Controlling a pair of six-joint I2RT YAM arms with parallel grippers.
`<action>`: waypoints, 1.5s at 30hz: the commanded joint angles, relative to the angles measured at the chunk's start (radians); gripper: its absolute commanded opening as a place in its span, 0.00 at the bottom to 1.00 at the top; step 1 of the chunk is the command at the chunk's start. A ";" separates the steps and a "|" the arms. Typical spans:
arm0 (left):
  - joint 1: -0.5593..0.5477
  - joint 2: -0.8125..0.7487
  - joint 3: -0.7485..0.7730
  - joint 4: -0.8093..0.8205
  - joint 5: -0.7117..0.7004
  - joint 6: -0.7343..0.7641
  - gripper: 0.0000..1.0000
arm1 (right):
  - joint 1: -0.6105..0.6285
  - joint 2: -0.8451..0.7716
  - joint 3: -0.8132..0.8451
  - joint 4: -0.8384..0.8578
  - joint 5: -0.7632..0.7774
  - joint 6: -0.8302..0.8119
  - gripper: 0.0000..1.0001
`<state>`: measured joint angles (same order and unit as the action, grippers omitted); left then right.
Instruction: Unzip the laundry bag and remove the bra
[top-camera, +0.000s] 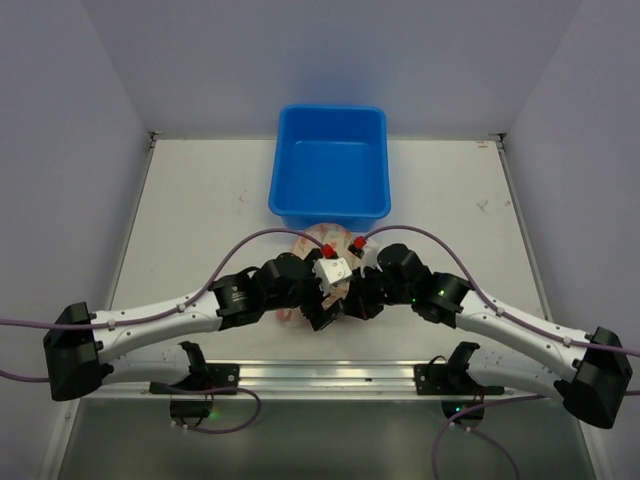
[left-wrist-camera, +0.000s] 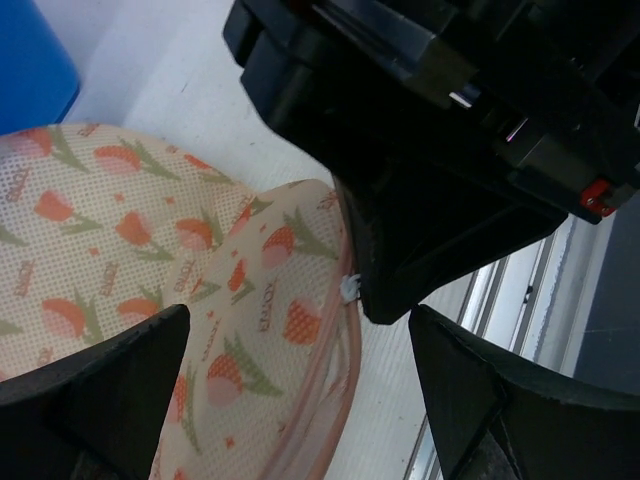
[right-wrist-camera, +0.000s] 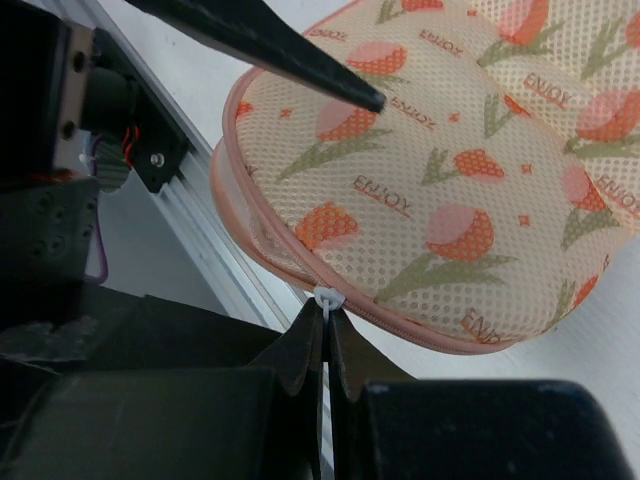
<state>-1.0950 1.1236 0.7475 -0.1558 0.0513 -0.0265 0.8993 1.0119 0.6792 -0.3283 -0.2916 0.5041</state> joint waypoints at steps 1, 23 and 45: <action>0.000 0.039 0.046 0.041 0.079 0.054 0.91 | 0.004 -0.002 0.056 0.057 -0.024 -0.003 0.00; 0.000 0.018 -0.005 0.030 0.003 0.042 0.00 | -0.043 -0.162 -0.046 -0.046 0.117 0.022 0.00; 0.000 0.019 0.000 0.058 0.056 -0.018 0.23 | -0.281 -0.275 -0.138 -0.100 0.081 0.073 0.07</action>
<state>-1.1007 1.1297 0.7380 -0.1078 0.0849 -0.0181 0.6460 0.7719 0.5476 -0.3695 -0.2832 0.6006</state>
